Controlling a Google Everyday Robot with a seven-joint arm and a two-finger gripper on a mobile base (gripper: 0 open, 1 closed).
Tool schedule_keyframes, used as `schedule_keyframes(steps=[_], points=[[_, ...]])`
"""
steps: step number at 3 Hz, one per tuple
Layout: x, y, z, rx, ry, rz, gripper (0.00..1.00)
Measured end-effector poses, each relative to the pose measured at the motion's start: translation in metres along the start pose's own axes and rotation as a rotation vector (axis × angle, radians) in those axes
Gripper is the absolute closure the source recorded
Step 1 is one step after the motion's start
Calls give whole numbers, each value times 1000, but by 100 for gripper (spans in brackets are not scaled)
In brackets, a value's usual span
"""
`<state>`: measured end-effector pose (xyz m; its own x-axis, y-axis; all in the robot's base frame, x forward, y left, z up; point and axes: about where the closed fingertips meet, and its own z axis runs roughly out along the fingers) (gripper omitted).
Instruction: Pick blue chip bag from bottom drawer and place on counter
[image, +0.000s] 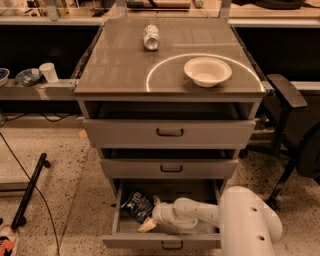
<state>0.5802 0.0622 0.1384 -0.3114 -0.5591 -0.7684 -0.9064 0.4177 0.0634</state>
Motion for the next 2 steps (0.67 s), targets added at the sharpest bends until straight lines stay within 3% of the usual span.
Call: schedule_keyframes(steps=[2], points=[[-6, 1, 17, -47, -30, -58, 43]])
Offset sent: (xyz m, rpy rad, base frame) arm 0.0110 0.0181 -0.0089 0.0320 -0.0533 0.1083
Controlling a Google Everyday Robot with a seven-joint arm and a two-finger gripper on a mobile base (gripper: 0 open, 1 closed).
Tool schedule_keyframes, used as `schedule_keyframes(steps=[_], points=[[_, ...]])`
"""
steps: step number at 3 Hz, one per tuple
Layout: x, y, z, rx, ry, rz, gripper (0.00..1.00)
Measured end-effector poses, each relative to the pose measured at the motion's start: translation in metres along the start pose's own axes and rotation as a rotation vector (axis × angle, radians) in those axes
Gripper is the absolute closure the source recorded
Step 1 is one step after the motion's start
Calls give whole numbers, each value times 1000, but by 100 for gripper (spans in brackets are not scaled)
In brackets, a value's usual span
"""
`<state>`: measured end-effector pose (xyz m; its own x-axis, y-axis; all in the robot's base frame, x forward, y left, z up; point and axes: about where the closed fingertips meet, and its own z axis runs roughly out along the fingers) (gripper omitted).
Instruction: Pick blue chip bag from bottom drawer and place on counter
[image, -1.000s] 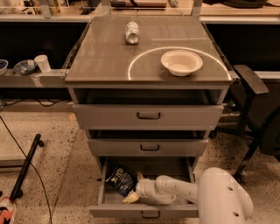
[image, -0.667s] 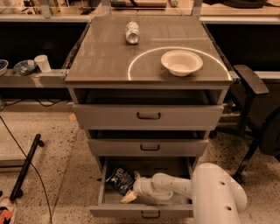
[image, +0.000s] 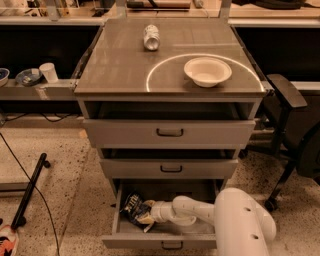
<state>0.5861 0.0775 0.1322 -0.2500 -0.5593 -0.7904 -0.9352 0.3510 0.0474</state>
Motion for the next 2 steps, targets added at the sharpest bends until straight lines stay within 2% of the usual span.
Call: schedule_keyframes(steps=[1, 2], points=[[1, 0, 4, -11, -14, -28, 72], [-2, 2, 4, -13, -27, -52, 97]])
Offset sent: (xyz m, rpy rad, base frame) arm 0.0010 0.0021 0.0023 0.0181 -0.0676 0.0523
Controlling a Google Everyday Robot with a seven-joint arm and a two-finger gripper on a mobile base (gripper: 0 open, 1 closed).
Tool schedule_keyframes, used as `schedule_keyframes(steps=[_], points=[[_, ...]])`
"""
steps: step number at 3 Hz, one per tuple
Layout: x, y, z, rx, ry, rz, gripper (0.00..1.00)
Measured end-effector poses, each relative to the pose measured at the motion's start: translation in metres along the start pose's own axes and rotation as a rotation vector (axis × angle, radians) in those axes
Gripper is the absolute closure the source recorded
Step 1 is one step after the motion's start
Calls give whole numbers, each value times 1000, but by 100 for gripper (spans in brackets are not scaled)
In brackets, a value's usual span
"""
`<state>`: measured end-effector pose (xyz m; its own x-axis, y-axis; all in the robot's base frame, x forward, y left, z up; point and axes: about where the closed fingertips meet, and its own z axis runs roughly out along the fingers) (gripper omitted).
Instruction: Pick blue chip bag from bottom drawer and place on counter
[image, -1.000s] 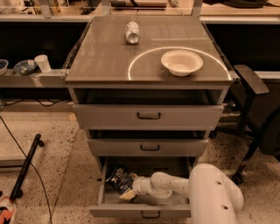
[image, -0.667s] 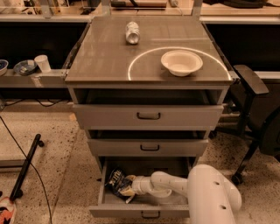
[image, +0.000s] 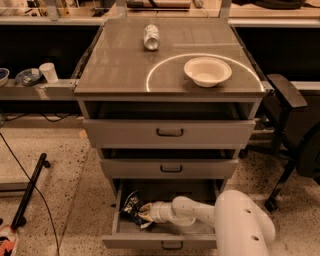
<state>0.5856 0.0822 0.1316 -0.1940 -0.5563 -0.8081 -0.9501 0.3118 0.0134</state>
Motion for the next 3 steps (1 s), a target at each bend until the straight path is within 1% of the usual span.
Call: schedule_keyframes(steps=[1, 2, 3], points=[[-40, 13, -33, -14, -136, -101, 100], [-95, 46, -97, -3, -294, -282, 100], [-165, 55, -192, 141, -348, -542, 100]])
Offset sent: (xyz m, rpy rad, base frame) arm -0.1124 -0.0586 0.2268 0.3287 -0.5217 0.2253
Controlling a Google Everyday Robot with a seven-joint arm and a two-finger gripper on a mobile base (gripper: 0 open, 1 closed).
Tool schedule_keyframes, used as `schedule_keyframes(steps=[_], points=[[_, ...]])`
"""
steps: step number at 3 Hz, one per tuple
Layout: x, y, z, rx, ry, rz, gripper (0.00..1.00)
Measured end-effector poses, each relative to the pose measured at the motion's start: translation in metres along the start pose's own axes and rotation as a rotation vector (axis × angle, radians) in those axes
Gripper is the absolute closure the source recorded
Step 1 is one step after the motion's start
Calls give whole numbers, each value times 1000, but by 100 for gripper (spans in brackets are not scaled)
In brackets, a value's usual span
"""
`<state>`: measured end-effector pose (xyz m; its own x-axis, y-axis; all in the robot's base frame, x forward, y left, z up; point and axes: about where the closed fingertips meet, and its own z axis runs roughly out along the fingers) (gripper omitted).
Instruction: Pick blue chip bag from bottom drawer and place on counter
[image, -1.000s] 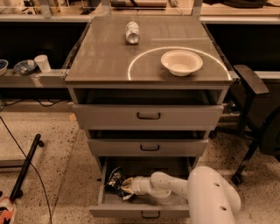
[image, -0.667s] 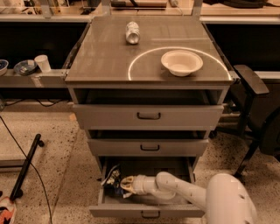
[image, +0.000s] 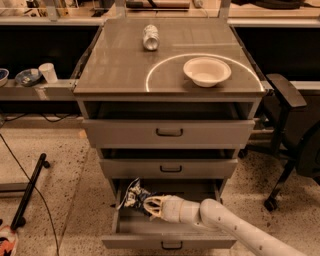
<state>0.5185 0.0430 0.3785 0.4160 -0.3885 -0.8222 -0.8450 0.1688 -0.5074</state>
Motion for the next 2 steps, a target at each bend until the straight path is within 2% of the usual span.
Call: schedule_keyframes(steps=[1, 2], points=[[-68, -62, -73, 141, 112, -191, 100], [-115, -68, -132, 208, 212, -157, 100]])
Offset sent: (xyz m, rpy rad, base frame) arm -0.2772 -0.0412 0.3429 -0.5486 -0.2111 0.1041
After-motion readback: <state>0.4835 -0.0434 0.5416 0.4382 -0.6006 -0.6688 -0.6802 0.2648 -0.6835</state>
